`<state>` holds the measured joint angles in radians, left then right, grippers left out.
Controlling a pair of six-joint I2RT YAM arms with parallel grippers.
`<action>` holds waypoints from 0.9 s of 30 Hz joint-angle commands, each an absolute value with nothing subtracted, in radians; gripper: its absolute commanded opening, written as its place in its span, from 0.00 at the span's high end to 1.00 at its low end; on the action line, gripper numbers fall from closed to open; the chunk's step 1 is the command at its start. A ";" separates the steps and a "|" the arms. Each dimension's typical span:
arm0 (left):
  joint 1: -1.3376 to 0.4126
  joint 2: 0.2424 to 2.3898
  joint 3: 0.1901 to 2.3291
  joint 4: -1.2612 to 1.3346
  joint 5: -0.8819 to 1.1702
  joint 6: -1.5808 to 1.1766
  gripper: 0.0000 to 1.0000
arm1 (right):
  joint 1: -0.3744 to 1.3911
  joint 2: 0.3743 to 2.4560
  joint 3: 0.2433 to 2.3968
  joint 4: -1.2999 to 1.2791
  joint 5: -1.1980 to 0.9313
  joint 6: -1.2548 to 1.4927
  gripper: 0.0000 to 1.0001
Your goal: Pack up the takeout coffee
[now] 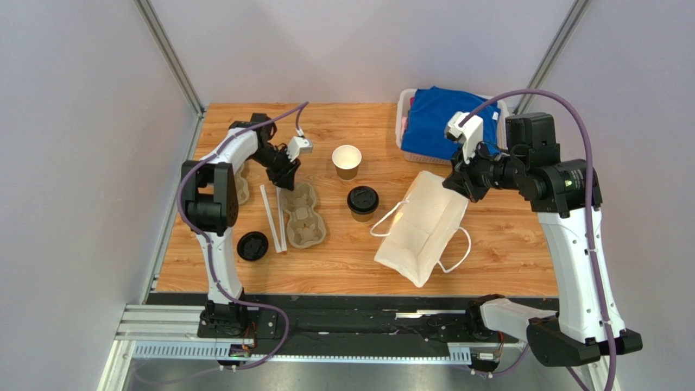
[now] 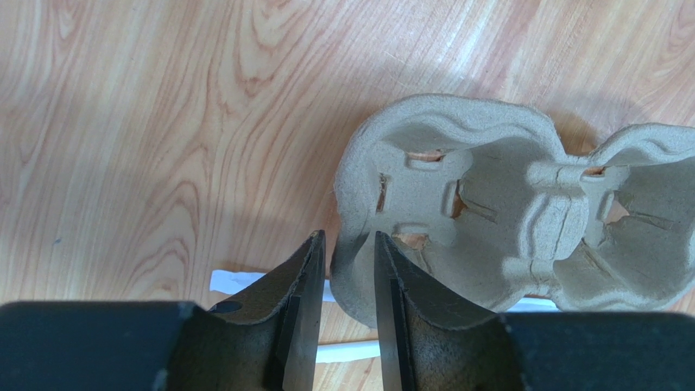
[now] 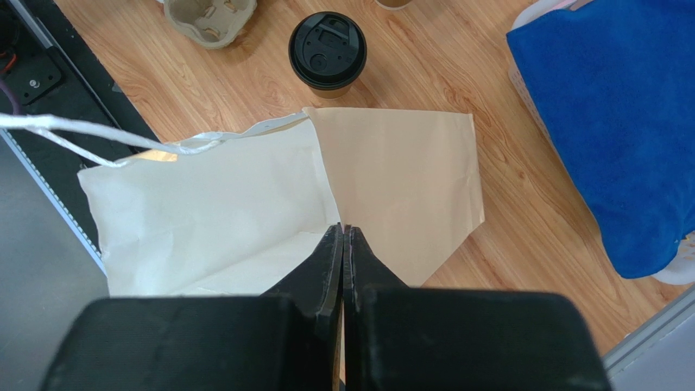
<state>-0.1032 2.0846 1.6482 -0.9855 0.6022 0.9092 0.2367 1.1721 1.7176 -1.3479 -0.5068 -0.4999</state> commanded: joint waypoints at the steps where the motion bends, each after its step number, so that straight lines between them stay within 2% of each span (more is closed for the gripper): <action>1: -0.112 2.074 1.640 -0.999 0.617 0.956 0.64 | 0.265 1.155 1.756 -1.390 -0.496 -0.538 1.00; 3: -0.112 2.074 1.637 -1.005 0.617 0.956 0.66 | 0.290 1.151 1.756 -1.396 -0.485 -0.540 1.00; 6: -0.114 2.068 1.634 -1.022 0.617 0.966 0.75 | 0.316 1.143 1.752 -1.390 -0.466 -0.534 1.00; 7: -0.114 2.060 1.634 -1.029 0.623 0.972 0.82 | 0.324 1.141 1.753 -1.390 -0.456 -0.532 1.00; 11: -0.114 2.002 1.631 -1.069 0.669 0.977 1.00 | 0.336 1.141 1.776 -1.402 -0.457 -0.517 1.00; 21: -0.106 1.770 1.660 -1.204 0.710 0.992 1.00 | 0.353 1.129 1.790 -1.430 -0.454 -0.463 1.00; 27: -0.087 1.631 1.781 -1.258 0.690 0.993 1.00 | 0.373 1.117 1.749 -1.405 -0.460 -0.436 1.00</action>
<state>-0.0994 1.7275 1.6772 -1.2057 0.6624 0.9588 0.3573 1.1400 1.7569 -1.3518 -0.4603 -0.4706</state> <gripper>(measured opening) 0.017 0.006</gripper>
